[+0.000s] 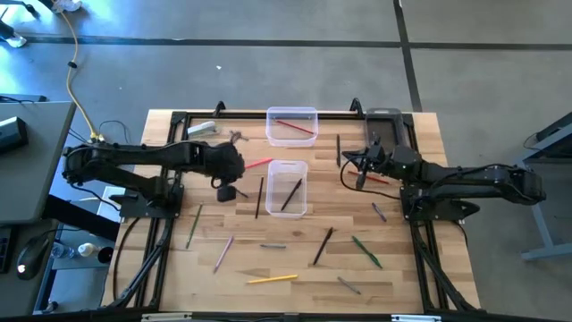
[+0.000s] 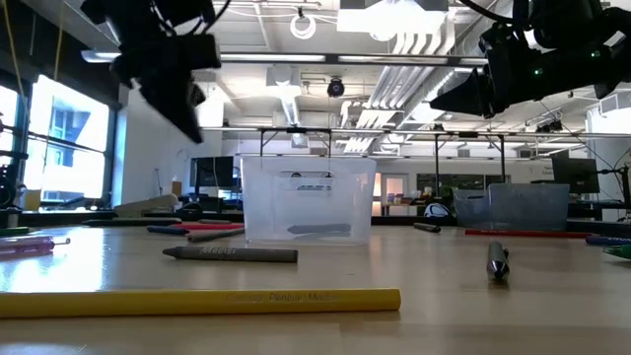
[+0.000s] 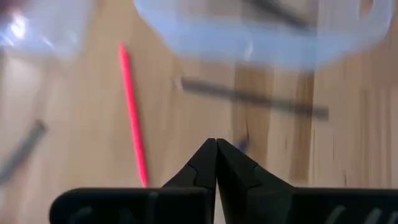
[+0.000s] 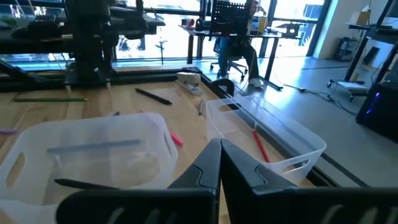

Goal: Sort crayons/erasers/pens/pencils in bins
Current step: Put the left blue crayon into the transparent black bin, then put the red color pencil into the top transparent bin

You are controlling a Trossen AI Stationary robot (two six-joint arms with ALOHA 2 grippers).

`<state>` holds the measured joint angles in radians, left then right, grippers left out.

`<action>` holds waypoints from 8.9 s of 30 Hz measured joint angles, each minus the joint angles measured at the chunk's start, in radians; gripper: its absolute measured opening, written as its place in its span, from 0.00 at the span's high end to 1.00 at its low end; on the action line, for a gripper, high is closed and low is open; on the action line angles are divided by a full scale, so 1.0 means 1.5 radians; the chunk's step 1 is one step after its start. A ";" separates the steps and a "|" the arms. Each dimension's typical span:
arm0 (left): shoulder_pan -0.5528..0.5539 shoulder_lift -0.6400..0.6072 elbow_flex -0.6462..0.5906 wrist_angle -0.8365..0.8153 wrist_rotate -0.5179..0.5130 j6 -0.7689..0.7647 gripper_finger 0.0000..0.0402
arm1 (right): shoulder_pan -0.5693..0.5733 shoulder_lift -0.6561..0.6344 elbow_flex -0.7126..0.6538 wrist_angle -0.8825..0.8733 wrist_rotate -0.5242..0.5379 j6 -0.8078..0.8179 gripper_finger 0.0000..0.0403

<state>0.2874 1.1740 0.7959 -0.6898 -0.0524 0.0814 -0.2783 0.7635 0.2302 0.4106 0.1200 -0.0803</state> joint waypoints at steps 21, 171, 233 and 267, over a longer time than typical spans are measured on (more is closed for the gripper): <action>0.008 0.240 0.001 -0.009 0.047 0.210 0.88 | 0.000 0.001 0.000 -0.014 0.000 -0.017 1.00; 0.170 0.221 -0.070 0.996 0.368 -0.221 0.79 | -0.098 0.248 0.347 -0.199 -0.038 0.110 0.97; 0.170 0.221 -0.102 0.976 0.328 -0.134 0.90 | -0.299 0.216 0.252 -0.345 0.070 0.123 0.97; 0.089 0.190 -0.225 1.096 0.294 -0.047 0.96 | 0.021 0.137 0.260 -0.614 0.030 0.171 0.98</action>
<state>0.4202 1.4597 0.4584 0.9545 0.3884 0.0108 -0.2463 0.9693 0.6202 -0.5099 0.1652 0.1758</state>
